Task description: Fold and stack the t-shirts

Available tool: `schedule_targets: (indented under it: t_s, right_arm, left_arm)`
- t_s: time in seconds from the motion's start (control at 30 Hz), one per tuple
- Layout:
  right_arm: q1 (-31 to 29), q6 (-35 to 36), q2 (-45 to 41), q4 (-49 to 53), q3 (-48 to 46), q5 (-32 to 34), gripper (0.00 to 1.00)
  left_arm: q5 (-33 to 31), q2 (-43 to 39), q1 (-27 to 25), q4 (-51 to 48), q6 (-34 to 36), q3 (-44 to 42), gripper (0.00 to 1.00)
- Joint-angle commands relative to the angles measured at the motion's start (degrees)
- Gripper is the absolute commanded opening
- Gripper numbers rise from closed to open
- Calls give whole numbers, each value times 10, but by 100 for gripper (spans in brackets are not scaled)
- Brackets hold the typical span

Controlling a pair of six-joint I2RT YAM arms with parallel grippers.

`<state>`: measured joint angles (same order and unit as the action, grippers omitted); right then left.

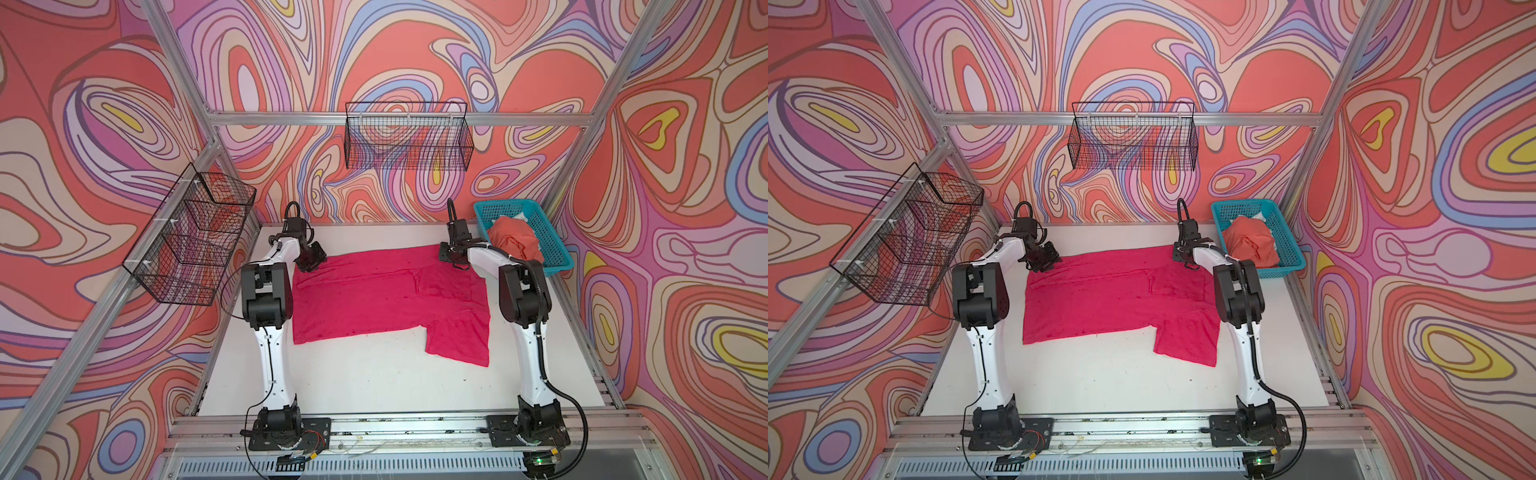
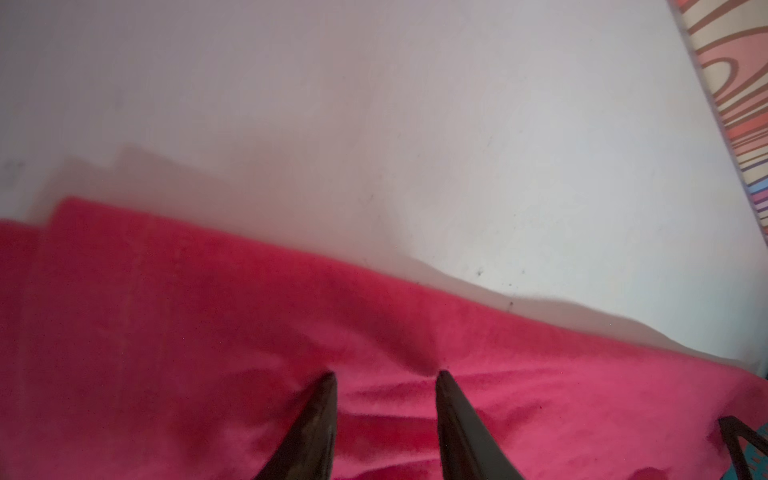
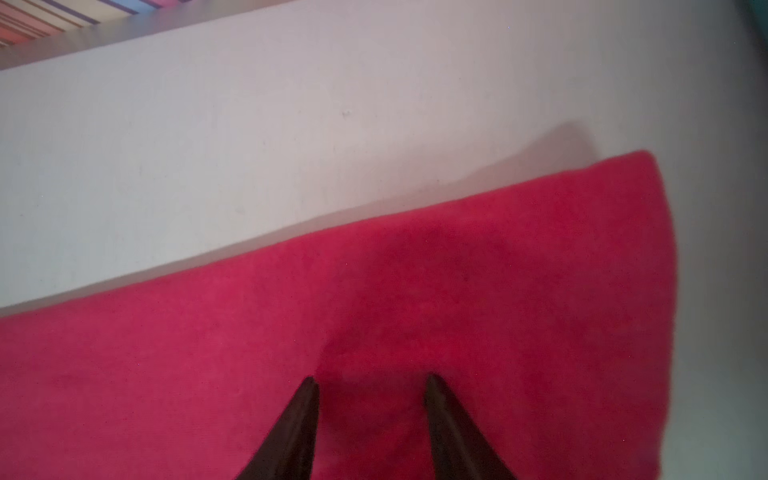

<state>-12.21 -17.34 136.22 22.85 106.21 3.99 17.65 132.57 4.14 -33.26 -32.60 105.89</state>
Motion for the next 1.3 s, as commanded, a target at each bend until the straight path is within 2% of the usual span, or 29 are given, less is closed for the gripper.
schedule_targets:
  t_s: [0.0, 0.17, 0.3, 0.43, 0.6, 0.7, 0.77, 0.9, 1.03, 1.27]
  right_arm:
    - [8, 19, 11, 65, 19, -9, 50]
    - [7, 10, -95, 85, -17, -34, 60]
    - [6, -19, -231, 83, -156, -58, 63]
    - [-1, -66, -377, 76, -341, -89, 63]
    - [-12, -143, -560, 118, -548, -102, 62]
    - [-14, -195, -656, 164, -645, -110, 57]
    - [-15, -229, -713, 191, -694, -105, 49]
    - [-17, -272, -761, 205, -745, -101, 37]
    - [-21, -288, -761, 211, -768, -78, 36]
    - [-35, -306, -744, 190, -791, -81, 32]
  left_arm:
    - [11, -4, 3, -31, 2, -3, 50]
    - [14, -115, -11, -24, 14, -46, 67]
    - [6, -231, -14, -19, 7, -167, 72]
    - [-12, -332, -13, -28, -9, -310, 73]
    - [-23, -440, -13, -34, -36, -455, 71]
    - [-24, -476, -13, -35, -48, -502, 71]
    - [-26, -489, -13, -32, -53, -521, 70]
    - [-24, -490, -13, -29, -60, -530, 70]
    - [-25, -495, -13, -32, -62, -527, 70]
    - [-31, -503, -11, -44, -56, -522, 70]
